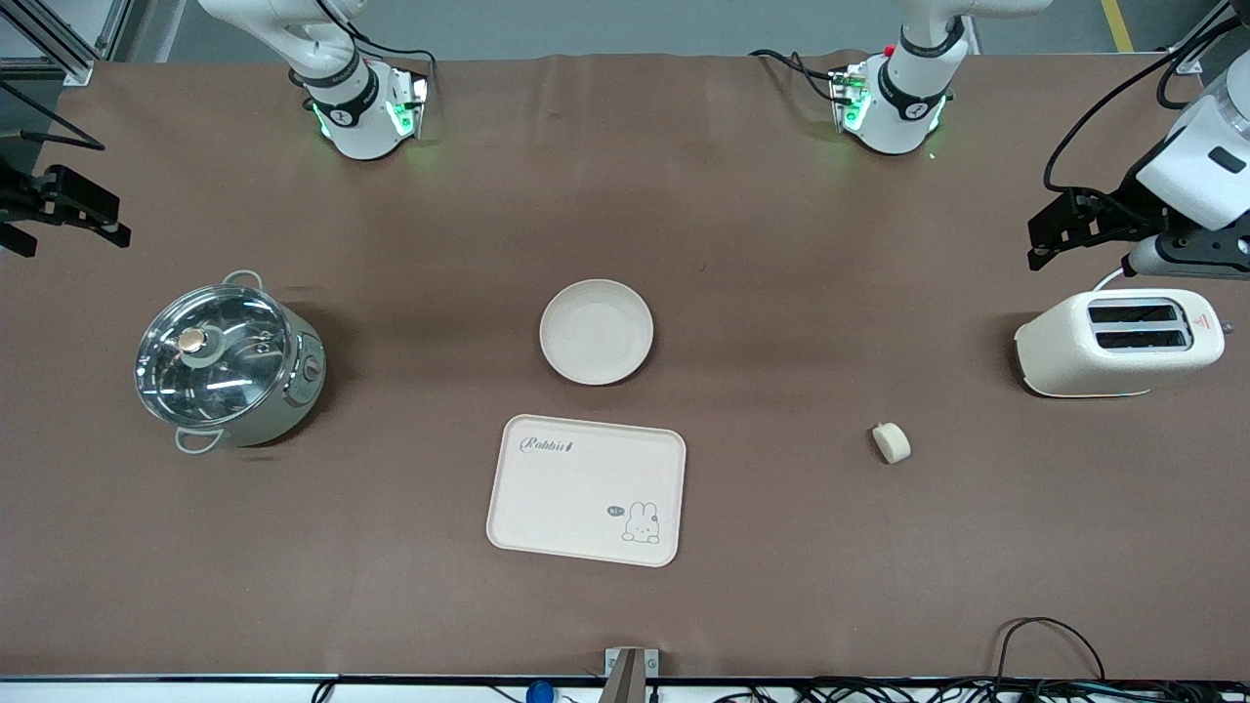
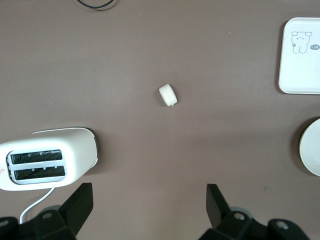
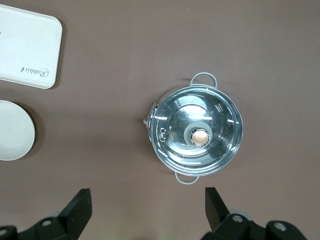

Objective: Place bun in plate and plate on tray
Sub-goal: 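Grasp the cream bun with the left gripper while the right gripper approaches the plate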

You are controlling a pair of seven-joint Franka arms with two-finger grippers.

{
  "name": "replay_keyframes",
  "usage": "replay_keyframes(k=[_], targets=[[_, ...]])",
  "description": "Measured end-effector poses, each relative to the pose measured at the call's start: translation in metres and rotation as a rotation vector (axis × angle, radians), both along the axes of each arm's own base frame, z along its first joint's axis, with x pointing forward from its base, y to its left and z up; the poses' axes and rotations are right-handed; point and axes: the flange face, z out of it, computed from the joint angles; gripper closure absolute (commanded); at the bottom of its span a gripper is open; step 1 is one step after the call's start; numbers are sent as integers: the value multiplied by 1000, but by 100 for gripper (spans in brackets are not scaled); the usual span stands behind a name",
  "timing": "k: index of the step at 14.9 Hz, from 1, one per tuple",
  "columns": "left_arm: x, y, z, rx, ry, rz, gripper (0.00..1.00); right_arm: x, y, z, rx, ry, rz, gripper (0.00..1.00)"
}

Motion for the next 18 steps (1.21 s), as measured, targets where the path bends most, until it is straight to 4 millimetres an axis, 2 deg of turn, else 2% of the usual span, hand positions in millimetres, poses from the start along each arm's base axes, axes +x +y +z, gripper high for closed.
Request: replay_keyframes(k=[7,8,9,11,14,16,18], targets=[[1,0,-2,1,5,-3,0,2,6,0,1,-11,11,0],[3,0,-9,3,21,-3,0,2,10,0,1,-12,18,0],[8,-1,-24,7,50,-4,0,3,14,-2,2,-15,26,0],[31,-6,-80,15,103,-7,0,4,21,-4,3,-21,26,0],[72,-16,-200,17,114,-9,0,8,37,-11,53,-22,-24,0],[86,-17,-278,16,102,-8,0,22,56,-36,106,-43,-47,0],[91,-17,-341,9,56,-8,0,35,83,-83,119,-48,-64,0]])
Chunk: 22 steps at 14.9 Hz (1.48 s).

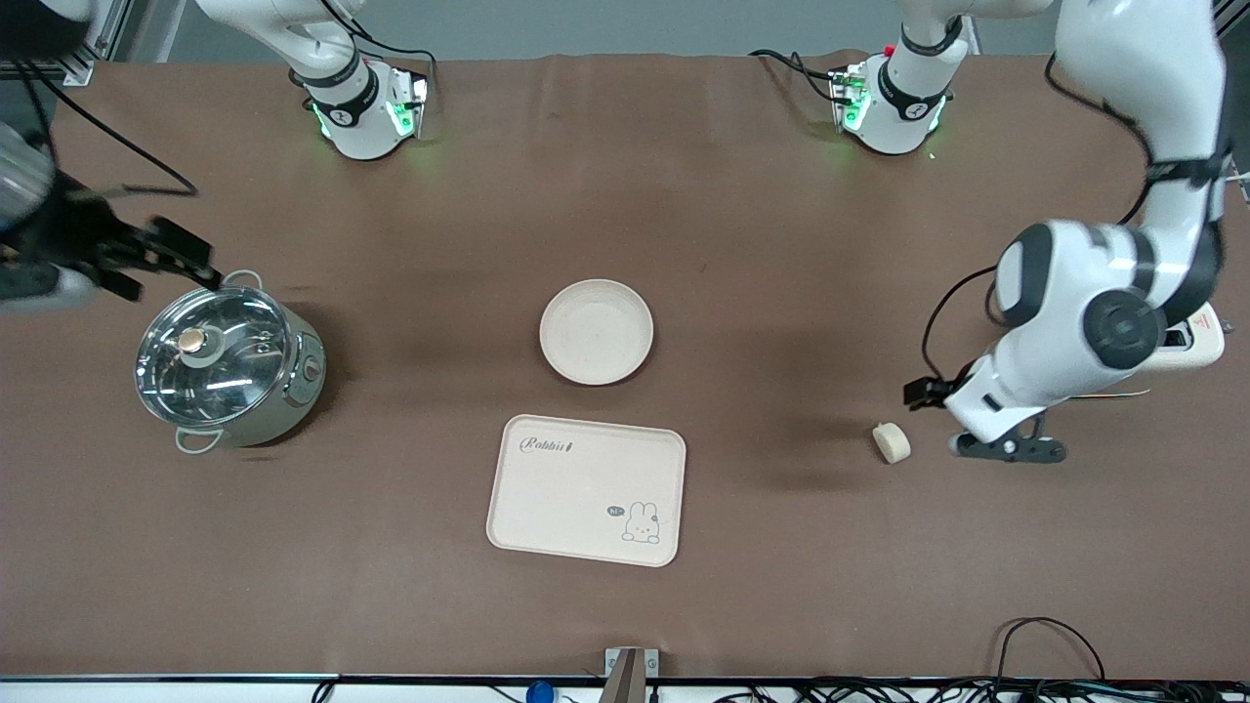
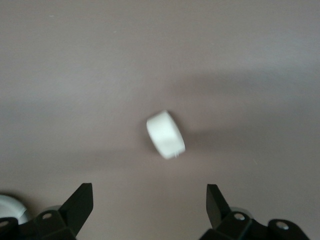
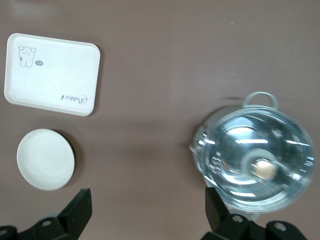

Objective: Place bun in plate and plate on tray
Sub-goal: 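Grasp the cream bun with the left gripper while the right gripper approaches the plate, then carry the bun onto the white plate with the left gripper and release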

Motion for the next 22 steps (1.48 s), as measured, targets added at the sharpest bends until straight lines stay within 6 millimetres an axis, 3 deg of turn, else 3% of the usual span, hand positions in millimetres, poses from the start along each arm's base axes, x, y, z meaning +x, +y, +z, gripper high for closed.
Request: replay_keyframes(k=[2,5,7,9,11,13,15,17,19,22], targets=[[0,1,-43,-7,-36,2,0,5,38,-54,8,-1,-6,0],[3,5,-74,-36,-65,37,1,-10,101,-125,33,-7,9,0],[2,8,-89,-45,-95,48,12,-29,131,-161,32,-8,40,0],[-3,5,-100,-51,-116,46,33,-46,147,-188,28,6,55,0],[-7,0,-104,-64,-128,43,55,-57,157,-204,22,28,18,0],[-8,-6,-104,-86,-130,44,75,-64,168,-208,20,37,5,0],[-8,-9,-104,-98,-129,43,88,-68,174,-209,18,42,8,0],[-8,-11,-103,-102,-131,36,94,-69,176,-211,21,30,10,0],[-9,-26,-95,-121,-141,17,96,-73,180,-219,24,17,4,0],[-21,-95,-58,-196,-103,90,96,-83,198,-237,22,18,-26,0]])
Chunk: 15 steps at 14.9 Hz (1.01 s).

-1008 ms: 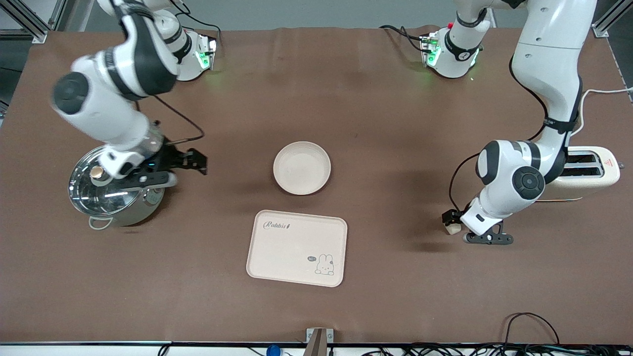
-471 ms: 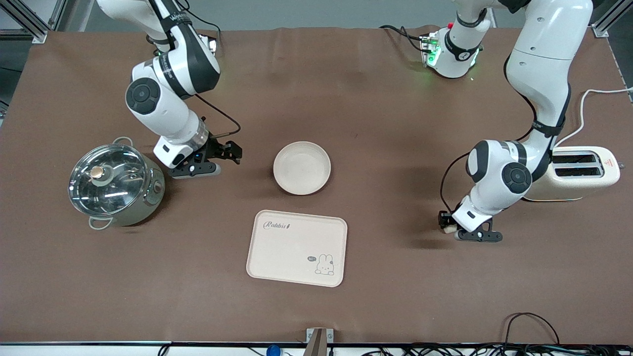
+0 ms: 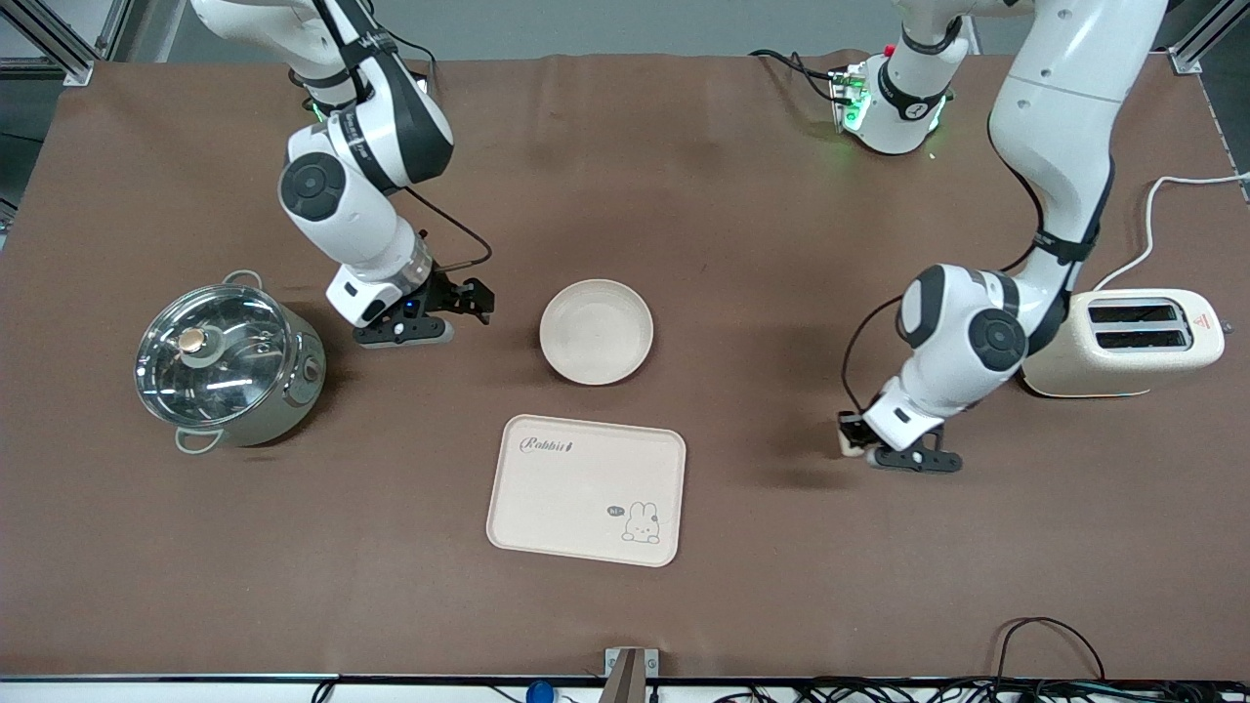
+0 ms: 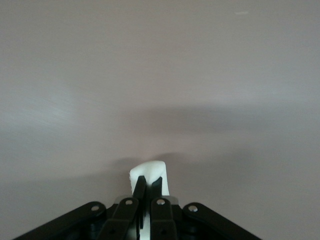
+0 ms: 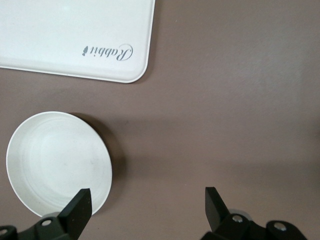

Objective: Place bun in plate and plate on tray
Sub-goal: 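Carry the bun onto the white plate with the left gripper and release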

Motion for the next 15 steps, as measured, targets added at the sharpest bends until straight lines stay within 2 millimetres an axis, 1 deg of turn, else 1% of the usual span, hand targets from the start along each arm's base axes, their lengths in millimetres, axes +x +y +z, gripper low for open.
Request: replay_keyframes(k=[2,3,4,6,7,8,9,11,12,14,15], targets=[[-19,-71,33,-65,73,115,97,-7,16,-11,-4,7,-9,0],[-33,-110,44,-94,111,169,97,-10,22,-15,-6,12,-7,0],[-51,-149,49,-117,148,221,97,-13,26,-18,-9,17,-5,0],[-86,-218,43,-137,215,304,95,-17,31,-24,-15,26,3,0],[-100,-245,36,-141,244,335,92,-20,32,-27,-16,26,6,0],[-112,-268,26,-143,271,362,88,-23,33,-32,-12,22,3,0],[-123,-286,16,-149,290,388,75,-25,34,-38,-2,23,-8,0],[-140,-311,-9,-175,314,455,20,-30,38,-51,29,39,-47,0],[-146,-318,-21,-179,327,482,0,-31,41,-56,45,46,-67,0],[-150,-321,-37,-175,332,492,0,-32,42,-68,56,63,-93,0],[-148,-321,-39,-170,322,489,0,-32,43,-74,56,68,-99,0]])
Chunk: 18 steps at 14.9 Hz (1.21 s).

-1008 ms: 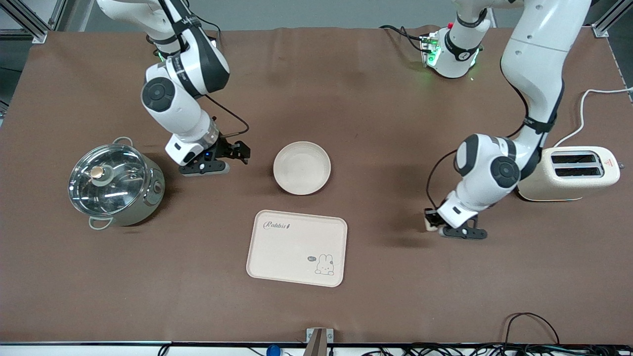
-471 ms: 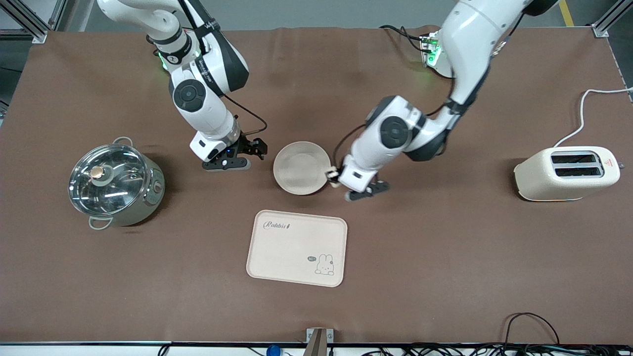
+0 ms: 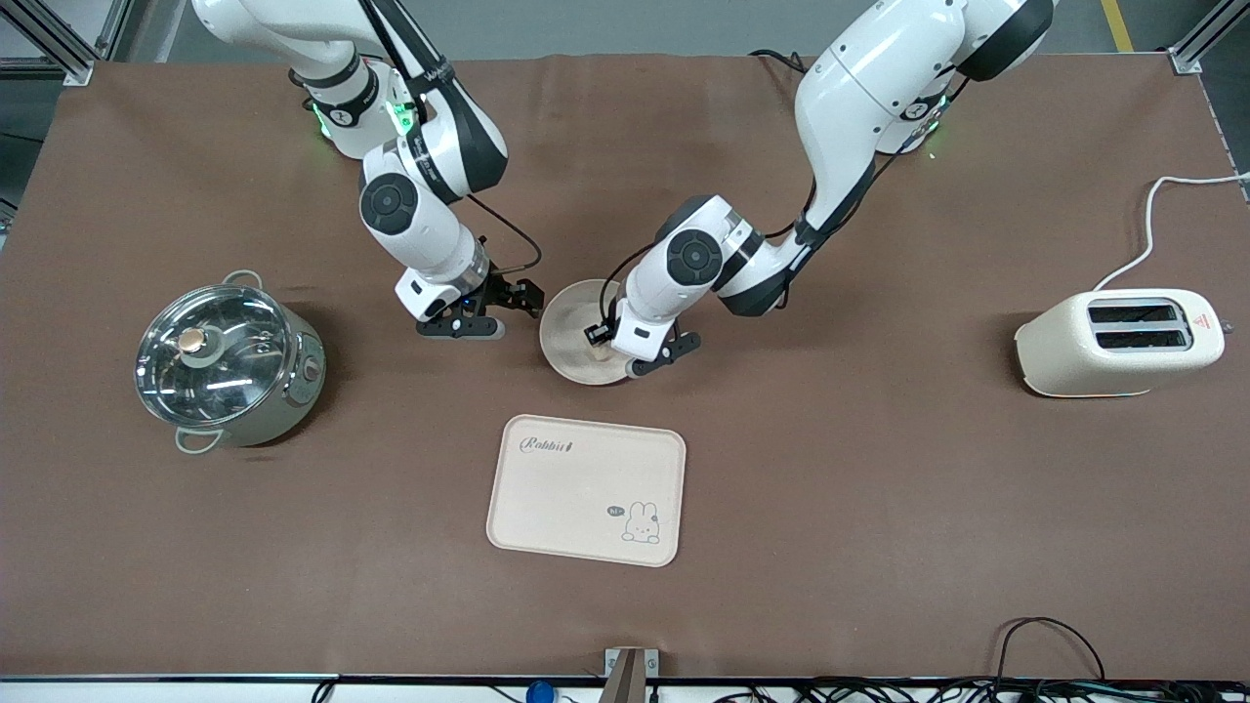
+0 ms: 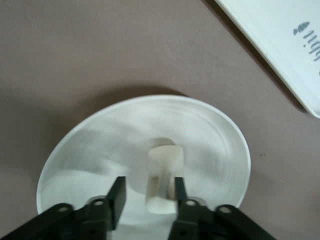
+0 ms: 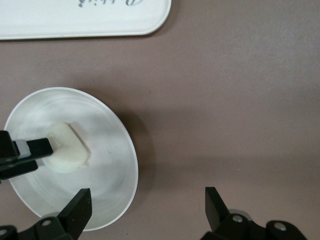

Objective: Place bun in plate and plate on tray
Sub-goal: 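Carry the bun onto the white plate with the left gripper and release, then raise the left gripper away while the right gripper grasps the plate rim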

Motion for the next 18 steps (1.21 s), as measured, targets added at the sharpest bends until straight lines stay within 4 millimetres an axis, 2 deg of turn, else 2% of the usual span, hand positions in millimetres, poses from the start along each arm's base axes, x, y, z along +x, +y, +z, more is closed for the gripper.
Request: replay_keyframes(k=[3,5,6,8,10,11,13,15,18], targets=[[11,5,6,18,-28,-11,0,-5,13,-20,-5,-22,-18,1],[25,20,15,111,-65,-113,0,-14,27,-43,-12,-43,-34,11],[41,37,27,164,-77,-185,0,-19,34,-54,-17,-46,-37,18],[82,84,63,215,-100,-320,0,-26,44,-67,-23,-47,-33,37],[121,142,101,233,-139,-419,0,-25,44,-69,-26,-47,-35,58],[135,172,118,242,-154,-460,0,-23,43,-68,-25,-49,-38,64],[156,227,150,261,-174,-538,0,-21,43,-67,-21,-58,-41,66],[168,280,184,286,-184,-604,0,-19,43,-66,-18,-66,-44,66],[171,357,252,331,-218,-667,0,-18,42,-73,-15,-88,-50,77]])
